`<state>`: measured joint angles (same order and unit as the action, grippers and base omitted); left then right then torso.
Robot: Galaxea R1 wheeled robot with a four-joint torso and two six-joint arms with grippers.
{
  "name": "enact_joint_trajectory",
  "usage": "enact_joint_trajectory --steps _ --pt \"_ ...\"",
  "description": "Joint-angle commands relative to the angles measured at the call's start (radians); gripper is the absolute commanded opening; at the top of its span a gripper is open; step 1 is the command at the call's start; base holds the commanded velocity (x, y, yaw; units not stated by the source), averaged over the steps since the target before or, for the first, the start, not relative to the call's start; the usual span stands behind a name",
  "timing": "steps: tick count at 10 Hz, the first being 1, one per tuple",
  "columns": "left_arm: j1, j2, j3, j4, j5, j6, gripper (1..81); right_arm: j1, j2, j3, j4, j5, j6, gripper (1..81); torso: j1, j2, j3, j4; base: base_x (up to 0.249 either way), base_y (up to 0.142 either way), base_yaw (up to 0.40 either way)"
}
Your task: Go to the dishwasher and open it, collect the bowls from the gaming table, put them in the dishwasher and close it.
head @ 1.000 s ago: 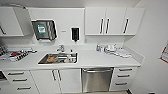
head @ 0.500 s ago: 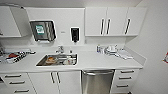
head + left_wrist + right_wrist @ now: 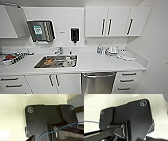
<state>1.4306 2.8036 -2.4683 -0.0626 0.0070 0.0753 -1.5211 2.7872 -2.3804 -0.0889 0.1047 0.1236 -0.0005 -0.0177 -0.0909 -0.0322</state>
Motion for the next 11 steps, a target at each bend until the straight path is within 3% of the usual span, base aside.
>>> enact_joint_trajectory --steps 1,11 --pt "-0.052 -0.015 0.005 -0.01 0.057 0.0 81.1 0.04 -0.019 0.012 -0.003 -0.051 -0.001 81.1 0.001 0.0 0.0 0.0 0.116 0.0 0.0" --pt "-0.052 -0.015 0.005 -0.01 0.057 0.0 81.1 0.041 -0.018 0.014 -0.003 -0.053 0.001 81.1 0.001 0.0 0.0 0.0 0.116 0.0 0.0"
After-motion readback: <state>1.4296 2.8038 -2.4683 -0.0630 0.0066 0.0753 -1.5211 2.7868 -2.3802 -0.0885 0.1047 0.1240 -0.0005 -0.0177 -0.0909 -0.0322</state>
